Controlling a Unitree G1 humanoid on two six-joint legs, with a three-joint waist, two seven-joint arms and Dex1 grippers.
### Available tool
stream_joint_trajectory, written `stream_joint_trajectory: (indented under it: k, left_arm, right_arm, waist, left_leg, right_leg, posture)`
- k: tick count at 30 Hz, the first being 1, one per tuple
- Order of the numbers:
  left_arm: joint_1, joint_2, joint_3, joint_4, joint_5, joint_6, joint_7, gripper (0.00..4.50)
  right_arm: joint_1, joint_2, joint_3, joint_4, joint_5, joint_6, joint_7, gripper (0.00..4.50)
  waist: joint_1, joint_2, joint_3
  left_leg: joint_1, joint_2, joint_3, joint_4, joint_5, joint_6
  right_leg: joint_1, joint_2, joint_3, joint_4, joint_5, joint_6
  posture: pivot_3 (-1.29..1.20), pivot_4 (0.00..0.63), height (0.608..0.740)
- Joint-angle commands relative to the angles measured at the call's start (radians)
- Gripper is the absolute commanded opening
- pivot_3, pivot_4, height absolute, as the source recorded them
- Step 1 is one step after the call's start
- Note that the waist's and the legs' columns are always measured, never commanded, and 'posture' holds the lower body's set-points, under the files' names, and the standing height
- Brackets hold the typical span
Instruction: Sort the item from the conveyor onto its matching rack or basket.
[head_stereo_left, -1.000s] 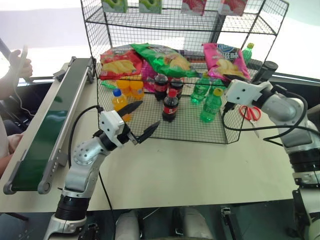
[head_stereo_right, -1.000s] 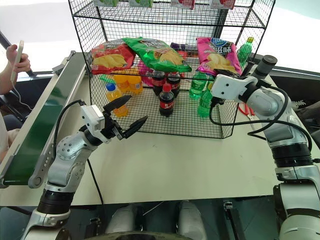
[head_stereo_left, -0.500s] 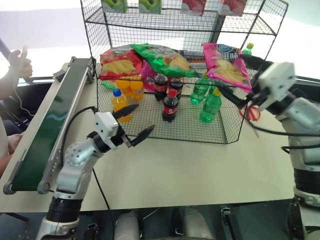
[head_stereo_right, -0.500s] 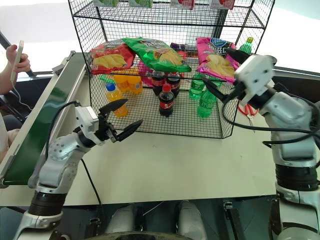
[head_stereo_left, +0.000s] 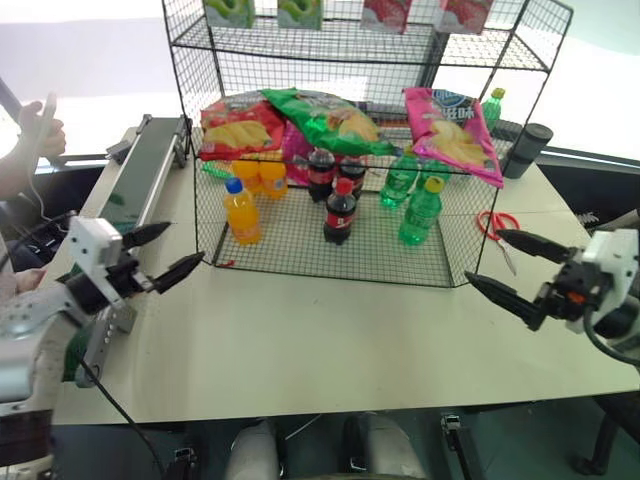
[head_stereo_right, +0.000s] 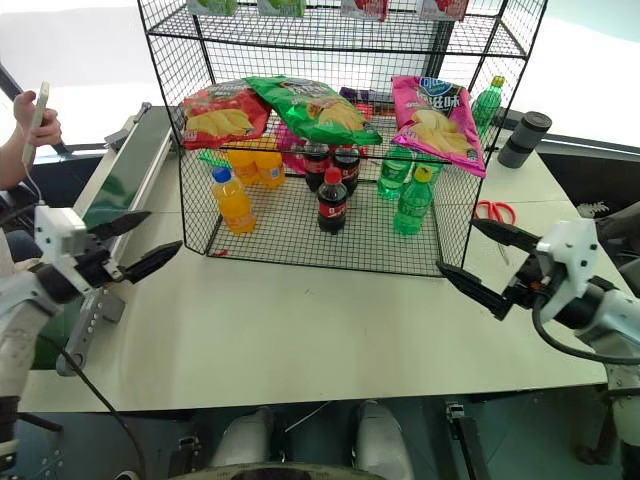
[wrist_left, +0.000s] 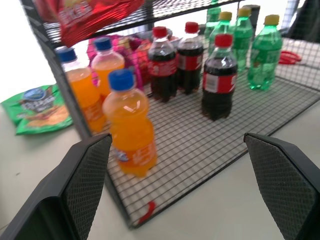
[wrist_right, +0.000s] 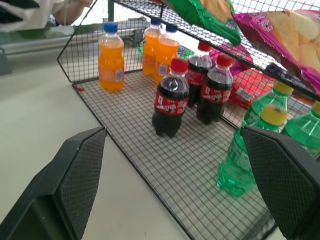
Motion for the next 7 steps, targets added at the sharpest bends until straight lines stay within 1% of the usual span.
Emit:
stream_joint_trajectory:
  k: [1,7]
  left_arm:
    - [0.04,0.022,0.044,0.041,0.029,-0.049,-0.037,4.5]
    - [0.051,0.042,0.053,0.086,0.055,-0.066,-0.063,4.5]
  right_arm:
    - [0.021,-0.01,-0.026,0.021,-0.026,-0.054,0.04,4.45]
    - [0.006,-0.031,-0.038,0.082,-0.047,-0.085,0.073,4.45]
  waist:
    - [-0.001,0.0,0.0]
    - [0.001,0.0,0.0]
  left_leg:
    - [0.0,0.0,0.0,0.0,0.0,0.0]
    - [-0.001,0.0,0.001,0.0,0.0,0.0]
  right_leg:
    - [-0.001,0.0,0.0,0.0,0.0,0.0]
    - [-0.001,-0.001,0.0,0.0,0.0,0.0]
  posture:
    - [0.0,0.15,0.726]
    - [0.0,0.15,0.726]
